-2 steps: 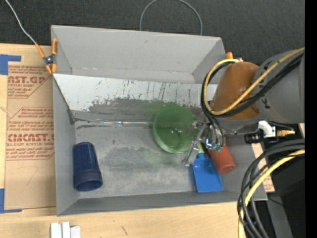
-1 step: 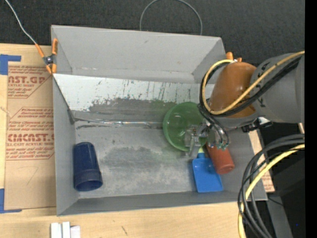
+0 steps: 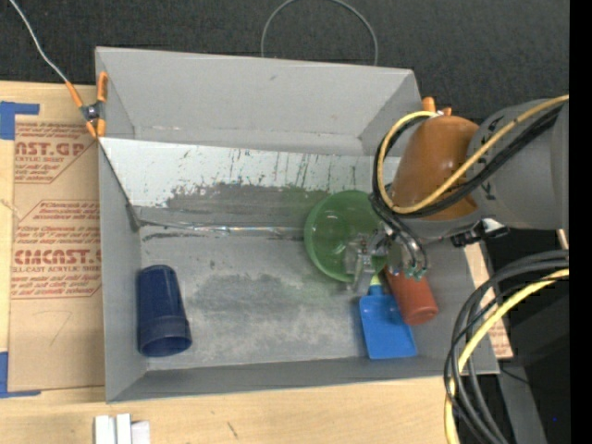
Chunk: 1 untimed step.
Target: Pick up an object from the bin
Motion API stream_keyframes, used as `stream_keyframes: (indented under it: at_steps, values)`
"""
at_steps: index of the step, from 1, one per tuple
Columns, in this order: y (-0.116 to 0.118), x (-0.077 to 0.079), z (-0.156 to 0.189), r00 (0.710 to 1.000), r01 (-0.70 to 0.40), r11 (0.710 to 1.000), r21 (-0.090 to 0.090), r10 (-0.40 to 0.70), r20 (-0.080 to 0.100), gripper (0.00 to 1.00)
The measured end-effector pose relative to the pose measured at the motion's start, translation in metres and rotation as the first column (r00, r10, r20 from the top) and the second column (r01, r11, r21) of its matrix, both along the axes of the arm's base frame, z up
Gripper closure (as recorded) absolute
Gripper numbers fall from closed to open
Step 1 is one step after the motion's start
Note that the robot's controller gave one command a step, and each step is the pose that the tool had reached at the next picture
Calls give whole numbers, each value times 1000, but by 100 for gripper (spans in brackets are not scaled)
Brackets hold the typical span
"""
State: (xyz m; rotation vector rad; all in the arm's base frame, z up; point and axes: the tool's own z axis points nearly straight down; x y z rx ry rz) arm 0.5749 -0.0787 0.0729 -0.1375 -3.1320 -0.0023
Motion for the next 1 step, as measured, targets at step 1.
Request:
stream_keyframes:
  at_steps: [1]
  values:
    - [2, -8, 71, 999, -42, 999, -1, 42, 4, 100]
